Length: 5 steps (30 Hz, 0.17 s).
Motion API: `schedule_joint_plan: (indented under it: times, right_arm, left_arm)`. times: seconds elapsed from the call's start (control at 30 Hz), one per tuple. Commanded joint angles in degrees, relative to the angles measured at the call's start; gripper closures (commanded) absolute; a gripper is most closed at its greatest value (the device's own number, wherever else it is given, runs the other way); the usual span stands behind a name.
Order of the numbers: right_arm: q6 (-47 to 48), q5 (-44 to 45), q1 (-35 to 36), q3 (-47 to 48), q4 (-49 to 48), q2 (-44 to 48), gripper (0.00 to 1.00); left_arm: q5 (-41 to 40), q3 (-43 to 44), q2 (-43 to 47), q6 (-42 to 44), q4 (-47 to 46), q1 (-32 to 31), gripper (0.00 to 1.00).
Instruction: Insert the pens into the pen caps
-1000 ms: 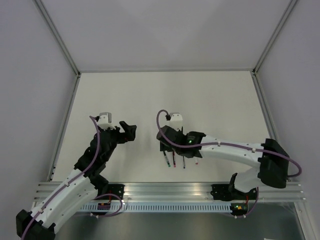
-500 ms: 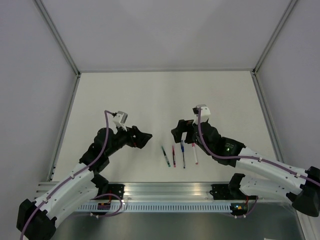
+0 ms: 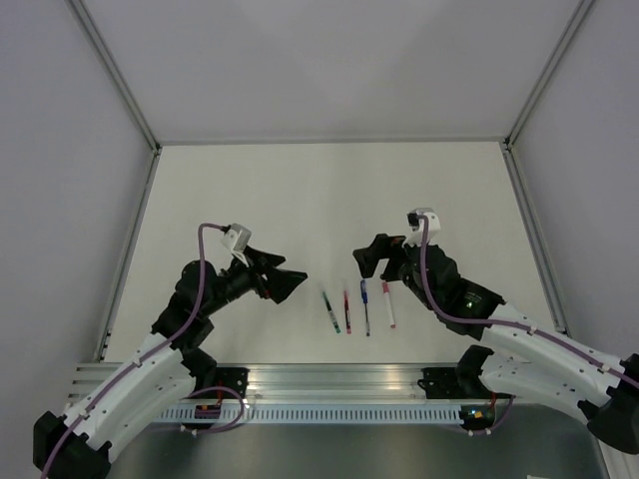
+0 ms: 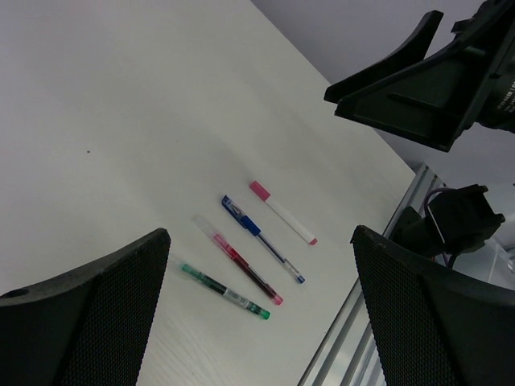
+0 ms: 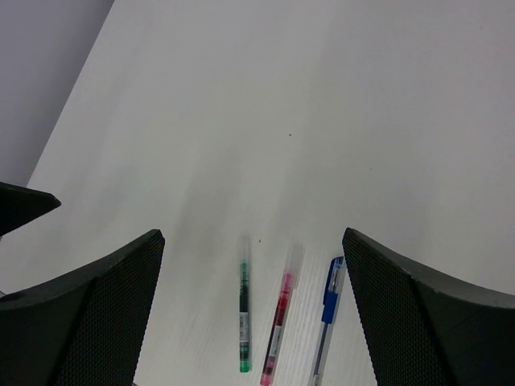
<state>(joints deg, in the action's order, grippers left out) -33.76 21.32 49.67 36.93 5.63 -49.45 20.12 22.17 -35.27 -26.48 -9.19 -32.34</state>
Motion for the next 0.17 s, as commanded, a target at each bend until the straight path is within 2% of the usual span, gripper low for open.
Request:
schedule_joint_plan:
  times: [0.0,0.13]
  right_arm:
    - [0.62,-0.93,-0.01,0.07,-2.9,-1.43,0.02]
    - [0.62,-1.63,0.08,-0.54,-3.95,-1.09,0.02]
  left_arm:
    - [1.68,0.41,1.34,1.34,-2.15,-0.09,0.0]
    - [2.03,0.5,0.9,1.34,-2.06,-0.09,0.0]
